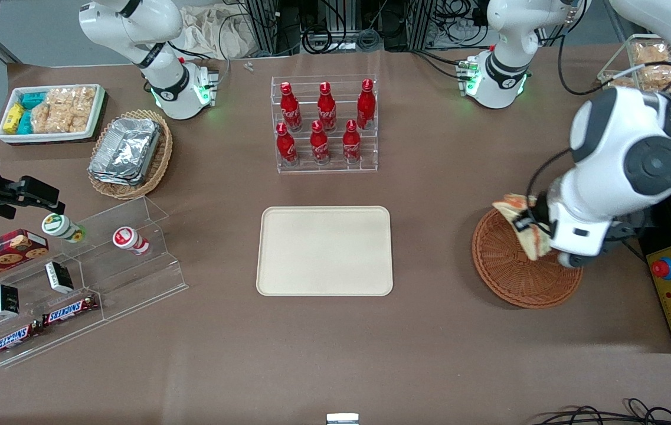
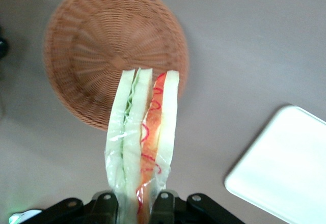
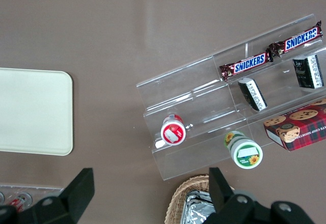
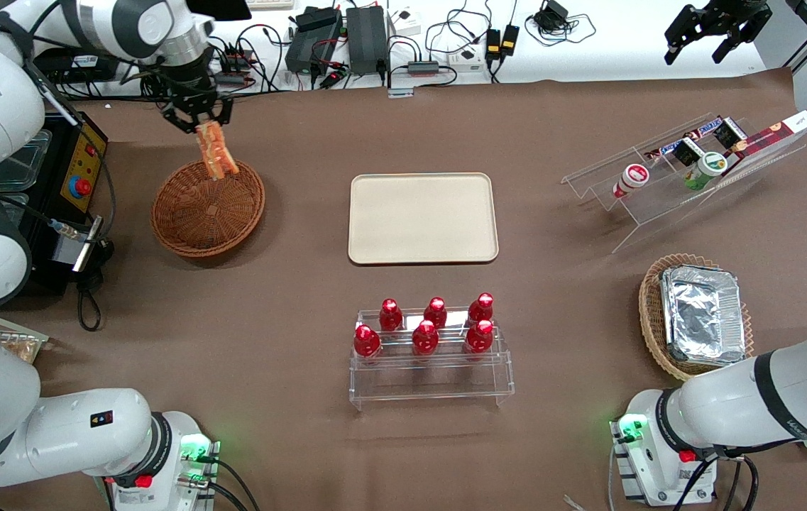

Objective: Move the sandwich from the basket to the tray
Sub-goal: 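Lift the sandwich out of the basket with the left gripper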

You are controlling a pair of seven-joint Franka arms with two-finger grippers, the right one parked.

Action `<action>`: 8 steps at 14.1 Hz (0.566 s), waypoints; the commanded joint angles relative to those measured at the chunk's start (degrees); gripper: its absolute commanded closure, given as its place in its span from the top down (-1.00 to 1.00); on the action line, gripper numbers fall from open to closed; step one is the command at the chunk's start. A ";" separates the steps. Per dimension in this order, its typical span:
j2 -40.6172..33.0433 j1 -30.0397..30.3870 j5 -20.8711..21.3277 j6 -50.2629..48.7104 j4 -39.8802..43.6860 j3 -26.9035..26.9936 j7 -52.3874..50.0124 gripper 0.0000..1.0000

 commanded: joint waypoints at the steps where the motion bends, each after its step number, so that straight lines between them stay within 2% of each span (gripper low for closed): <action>1: 3.39 -0.60 -0.32 1.12 1.48 -5.25 0.33 -1.00; 7: 15.42 -10.18 3.99 17.11 0.95 -5.62 -2.02 -1.00; 8: 17.88 -11.32 6.43 18.62 1.04 -5.62 -1.95 -1.00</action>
